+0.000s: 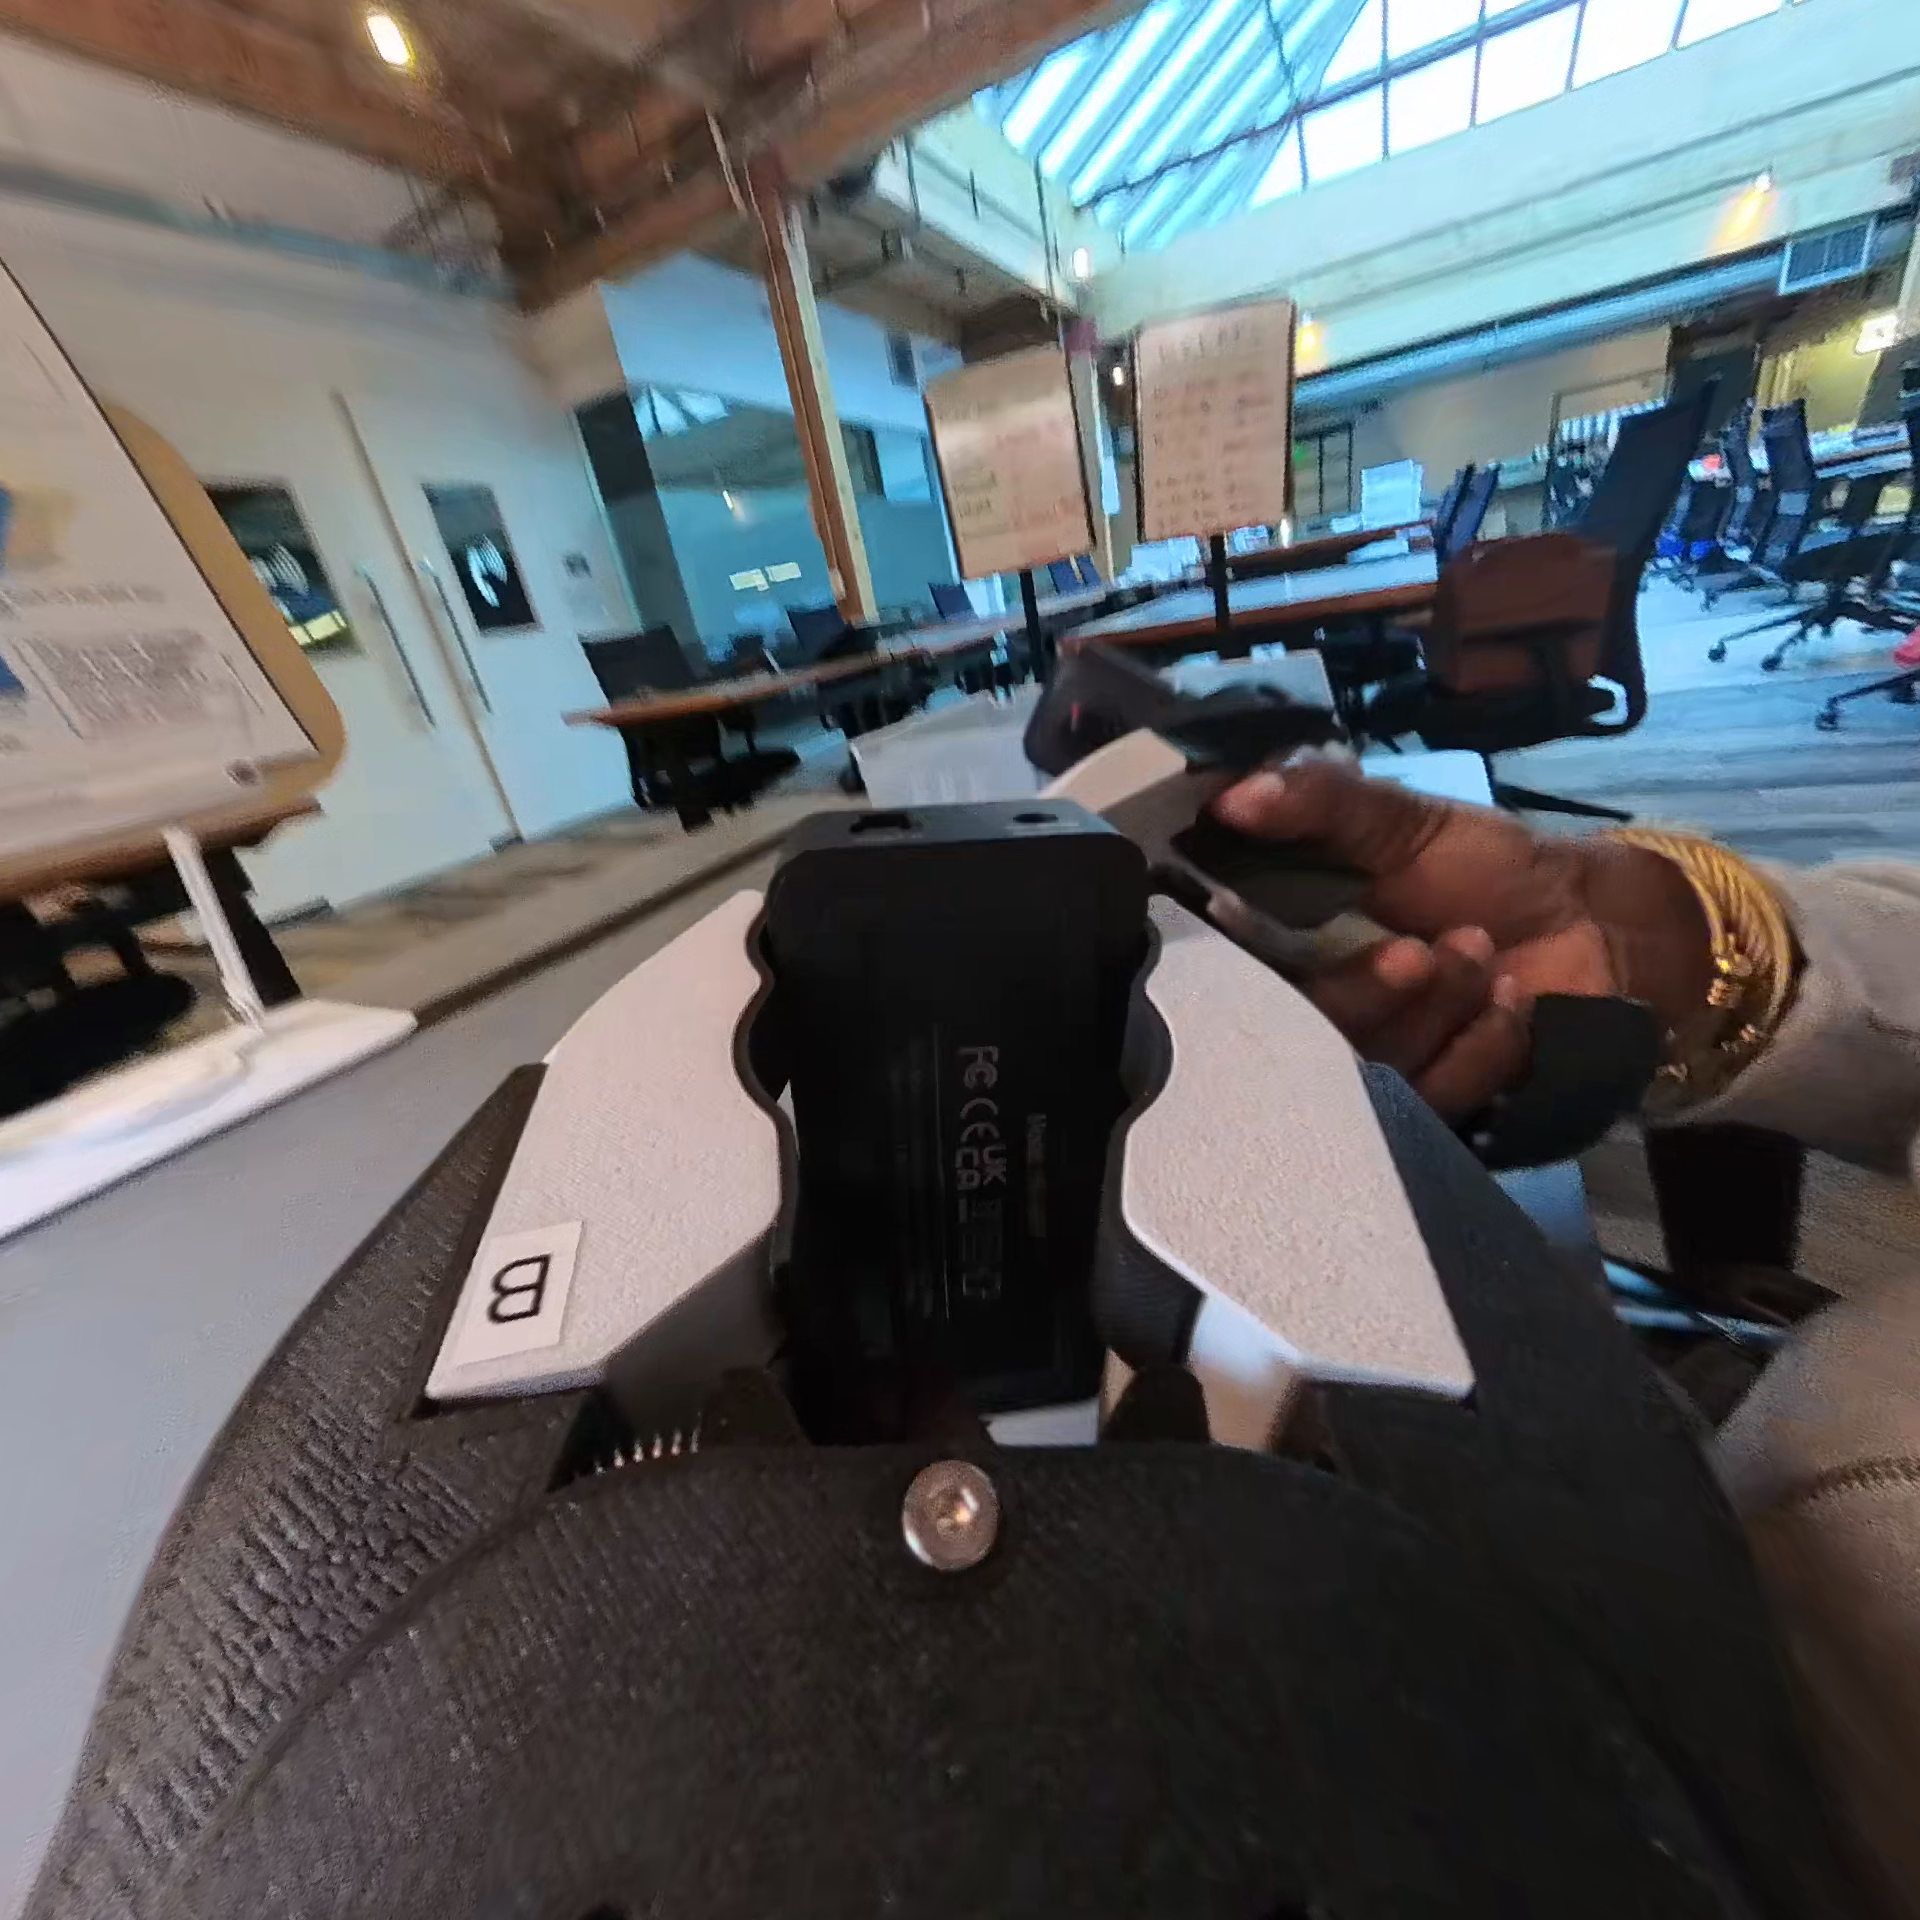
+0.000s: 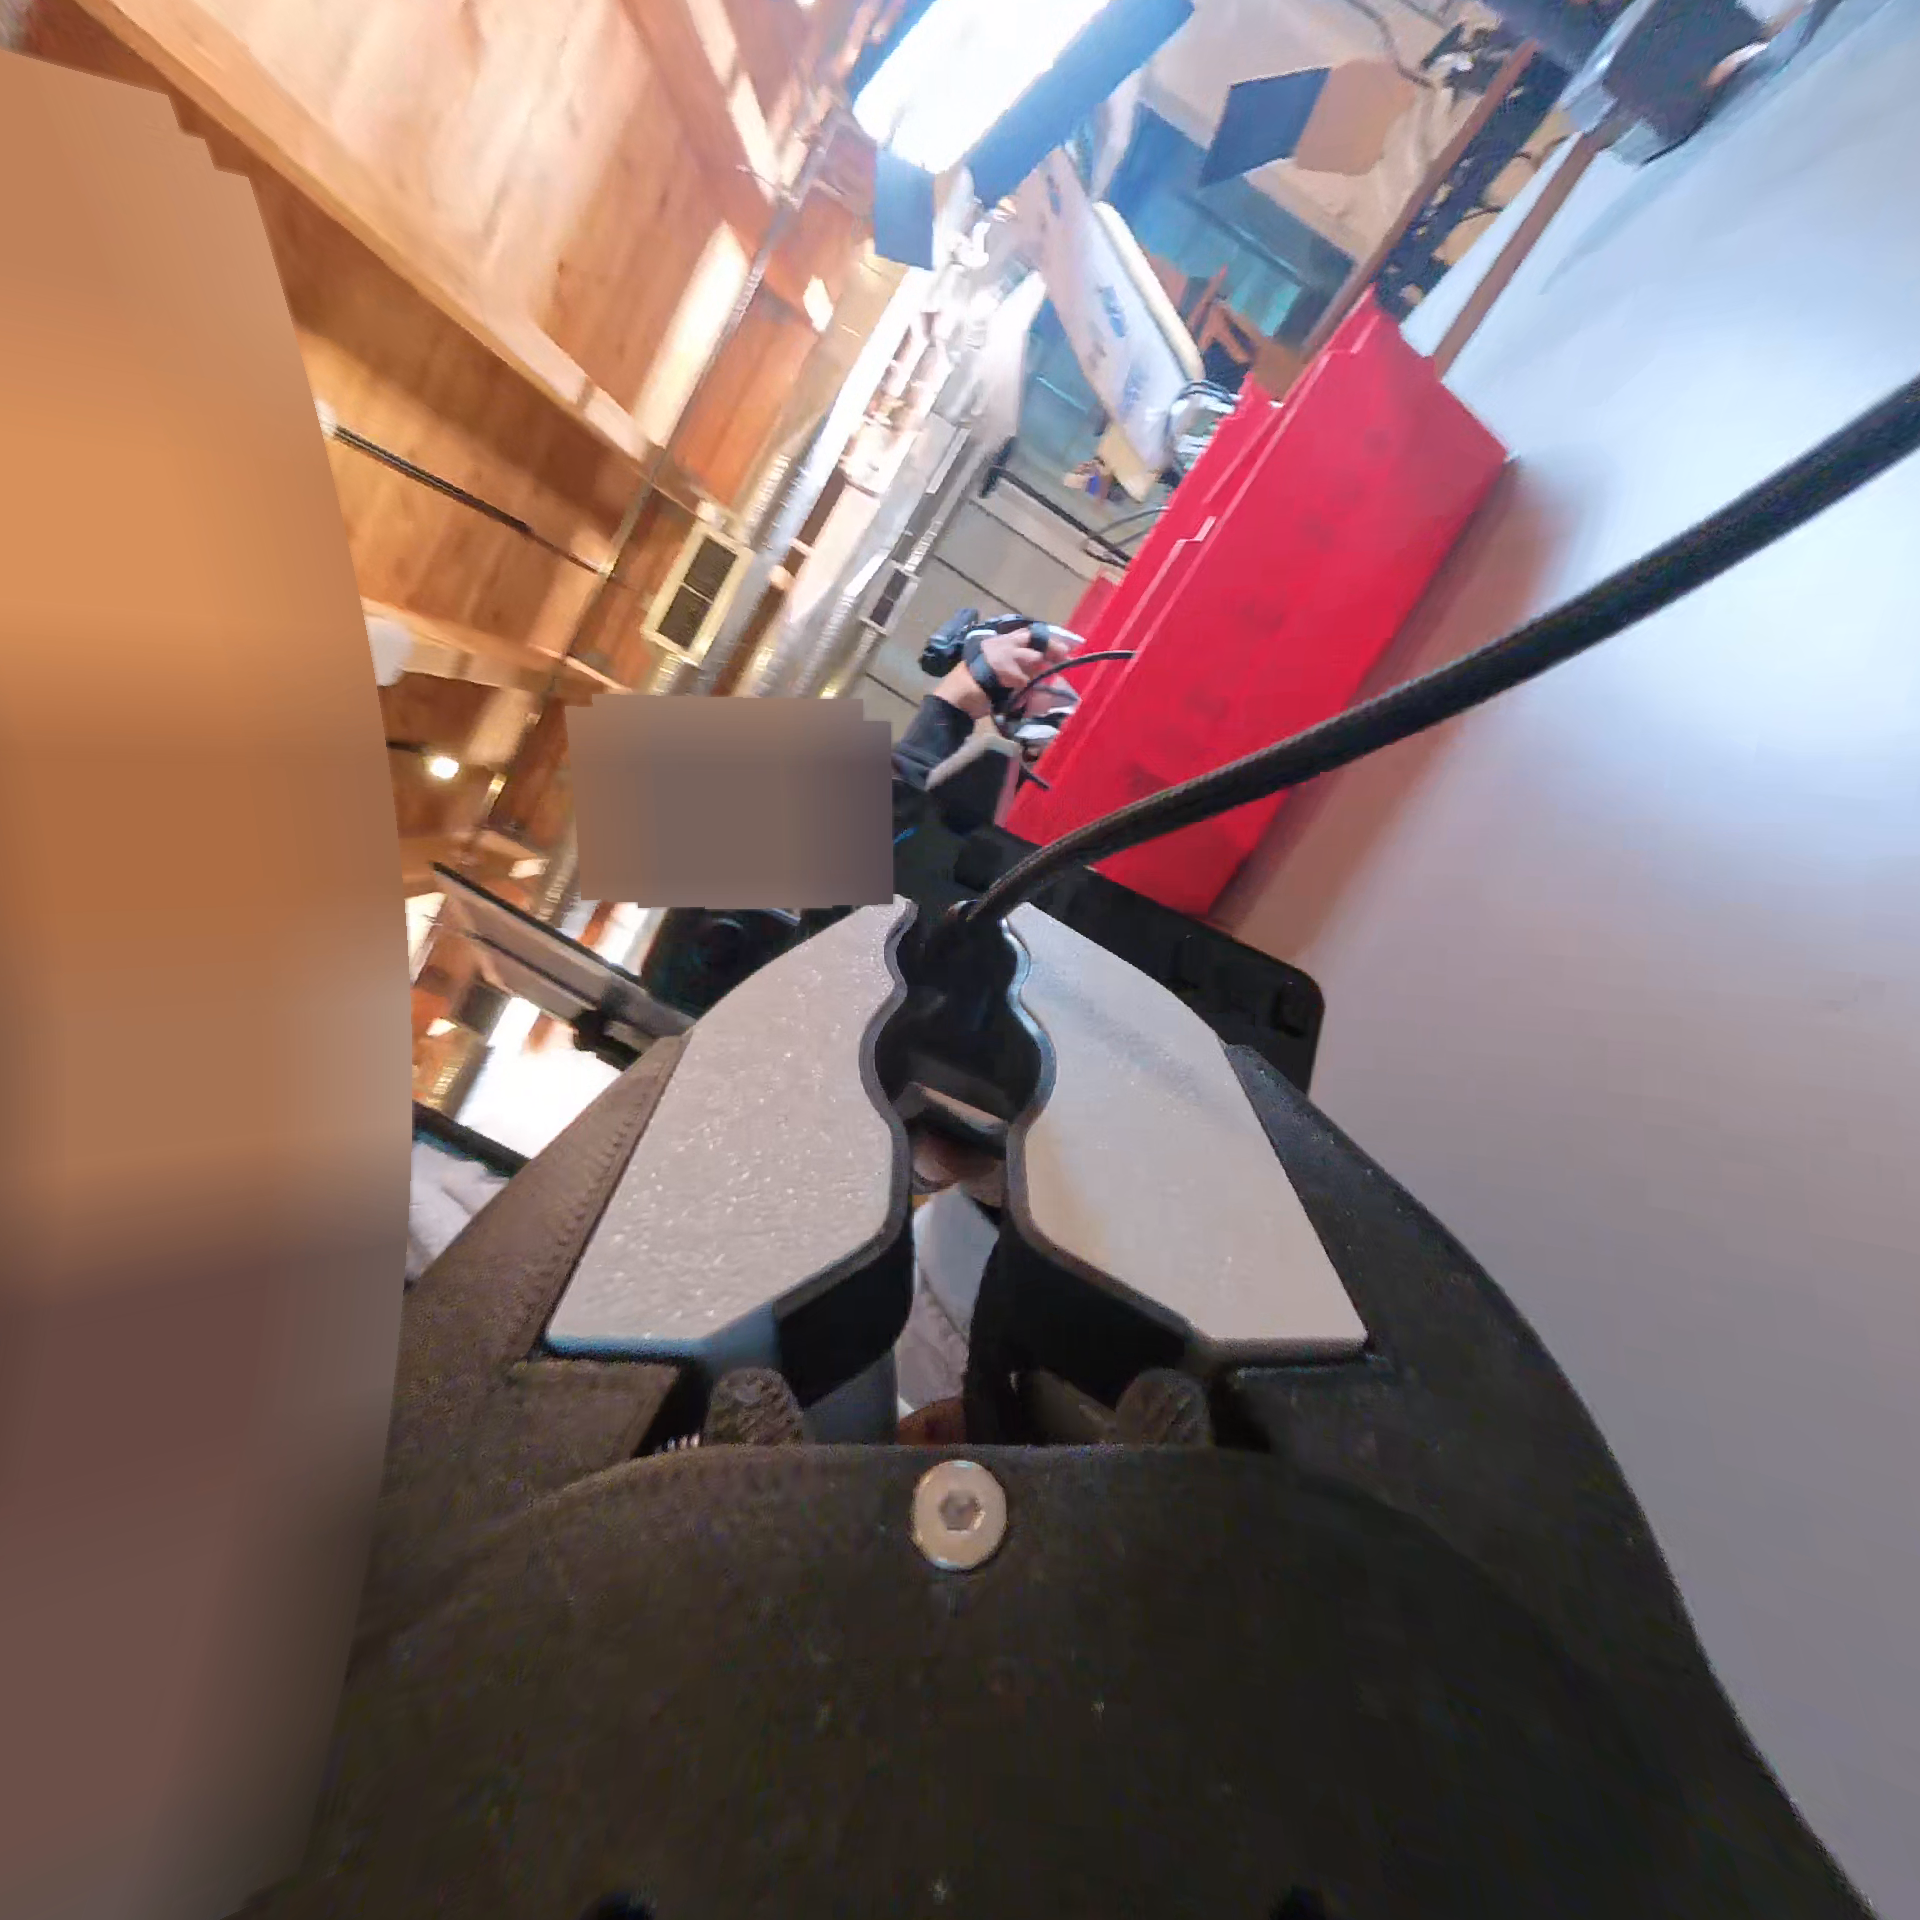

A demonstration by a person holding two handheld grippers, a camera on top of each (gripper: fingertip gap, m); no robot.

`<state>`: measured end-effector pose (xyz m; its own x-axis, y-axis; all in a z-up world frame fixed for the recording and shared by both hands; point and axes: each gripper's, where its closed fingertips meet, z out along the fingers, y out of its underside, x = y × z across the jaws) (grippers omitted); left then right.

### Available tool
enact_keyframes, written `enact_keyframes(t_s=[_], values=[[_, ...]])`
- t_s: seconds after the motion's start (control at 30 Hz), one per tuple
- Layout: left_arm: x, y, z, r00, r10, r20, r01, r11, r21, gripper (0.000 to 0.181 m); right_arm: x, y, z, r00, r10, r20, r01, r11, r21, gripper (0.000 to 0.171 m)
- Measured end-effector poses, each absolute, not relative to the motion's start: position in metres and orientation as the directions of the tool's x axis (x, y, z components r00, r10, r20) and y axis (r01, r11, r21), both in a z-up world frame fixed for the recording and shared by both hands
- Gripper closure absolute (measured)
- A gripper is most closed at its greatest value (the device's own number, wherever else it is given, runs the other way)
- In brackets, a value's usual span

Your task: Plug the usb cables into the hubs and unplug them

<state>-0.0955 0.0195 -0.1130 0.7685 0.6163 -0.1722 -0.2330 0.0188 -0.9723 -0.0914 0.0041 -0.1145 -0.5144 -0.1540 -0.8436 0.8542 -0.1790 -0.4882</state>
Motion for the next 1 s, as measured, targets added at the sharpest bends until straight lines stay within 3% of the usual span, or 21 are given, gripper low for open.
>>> enact_keyframes(t_s=[0.13,0.27,0.67,0.77,1.0], values=[[-0.097,0.027,-0.131,0.823,0.557,-0.113,-0.082,-0.08,-0.993,0.117,-0.095,0.012,-0.125,-0.532,-0.049,-0.845,0.839,-0.162,-0.519,0.161],[-0.095,0.028,-0.13,0.847,0.53,-0.034,0.026,-0.105,-0.994,0.116,-0.096,0.014,-0.144,-0.467,-0.004,-0.884,0.873,-0.161,-0.461,0.161],[-0.1,0.025,-0.143,0.754,0.631,-0.182,0.121,-0.405,-0.906,0.103,-0.106,0.016,-0.145,-0.18,-0.165,-0.97,0.911,-0.4,-0.101,0.162],[-0.103,0.022,-0.149,0.761,0.624,-0.176,0.123,-0.405,-0.906,0.12,-0.105,0.014,-0.151,-0.155,-0.151,-0.976,0.912,-0.403,-0.083,0.162],[-0.101,0.015,-0.156,0.781,0.62,-0.075,0.18,-0.34,-0.923,0.121,-0.098,0.009,-0.153,-0.186,-0.139,-0.973,0.932,-0.339,-0.129,0.153]])
